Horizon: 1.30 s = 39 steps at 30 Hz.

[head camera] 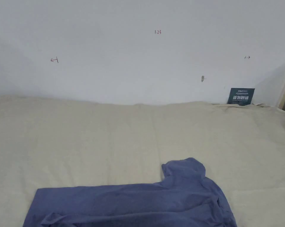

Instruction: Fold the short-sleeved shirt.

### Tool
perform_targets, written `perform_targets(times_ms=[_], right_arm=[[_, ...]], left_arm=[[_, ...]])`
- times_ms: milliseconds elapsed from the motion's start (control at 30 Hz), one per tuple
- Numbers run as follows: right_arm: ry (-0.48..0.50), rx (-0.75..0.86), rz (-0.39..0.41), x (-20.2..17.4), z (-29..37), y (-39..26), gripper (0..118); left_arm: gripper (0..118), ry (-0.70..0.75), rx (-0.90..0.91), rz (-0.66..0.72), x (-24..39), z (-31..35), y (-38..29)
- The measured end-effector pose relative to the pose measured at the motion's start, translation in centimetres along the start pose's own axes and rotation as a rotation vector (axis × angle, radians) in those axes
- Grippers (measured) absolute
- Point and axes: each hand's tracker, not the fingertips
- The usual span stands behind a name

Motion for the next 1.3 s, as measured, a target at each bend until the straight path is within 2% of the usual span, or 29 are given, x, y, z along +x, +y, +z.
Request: perform_targets(times_ms=[100, 200, 300, 433, 633, 733, 867, 900, 967, 1000, 1033, 1067, 1100, 1167, 1233, 1300], right_arm=[[0.033, 0.004, 0.012, 0.2, 0.6, 0.6, 10], [0.07, 0.019, -0.03, 1.2, 2.3, 0.9, 10], [0.081, 0.031, 0.0, 1.6, 5.0, 1.0, 10], [0.078, 0.046, -0.002, 2.6, 8.3, -0.1, 10], [0.052, -0.012, 0.077, 3.7, 12.1, -4.5, 10], [0.025, -0.078, 0.118, 3.8, 11.8, -6.7, 10], [0.016, -0.079, 0.129, 3.7, 10.8, -7.2, 10], [0.023, -0.067, 0.143, 3.6, 11.2, -6.7, 14], [-0.019, 0.003, 0.2, 3.6, 12.5, -6.2, 40], [-0.043, 0.053, 0.246, 3.5, 13.8, -6.1, 53], [-0.056, 0.129, 0.286, 3.4, 15.2, -6.0, 54], [-0.05, 0.269, 0.325, 3.1, 17.7, -5.8, 56], [-0.022, 0.361, 0.369, 2.8, 19.8, -5.3, 66], [0.009, 0.44, 0.389, 1.7, 22.6, -3.7, 86], [0.077, 0.452, 0.359, 0.8, 24.6, -2.2, 89], [0.125, 0.52, 0.302, -0.1, 26.5, -1.5, 89]], left_arm=[[10, -0.035, 0.027, 0.025, -0.1, 0.7, 0.0], [9, -0.07, 0.029, 0.052, -0.5, 2.0, 0.0], [9, -0.086, 0.069, 0.046, -1.1, 4.6, -0.5], [9, -0.101, 0.084, 0.068, -2.0, 8.0, -2.6], [9, -0.108, 0.036, 0.058, -2.4, 12.0, -8.2], [9, -0.103, -0.018, 0.045, -2.4, 11.9, -10.4], [10, -0.097, -0.052, 0.056, -2.3, 10.7, -11.3], [21, -0.097, -0.049, 0.084, -2.4, 10.7, -11.1], [48, -0.091, -0.02, 0.098, -3.0, 11.8, -10.6], [68, -0.093, 0.081, 0.108, -3.4, 13.0, -10.4], [76, -0.118, 0.147, 0.115, -4.0, 14.4, -10.1], [81, -0.138, 0.2, 0.134, -4.7, 16.1, -9.2], [83, -0.13, 0.195, 0.166, -4.9, 17.7, -8.2], [85, -0.135, 0.34, 0.129, -4.5, 21.2, -6.1], [93, -0.129, 0.45, 0.075, -3.6, 24.5, -4.0], [96, -0.154, 0.53, 0.074, -2.4, 27.2, -2.7]])
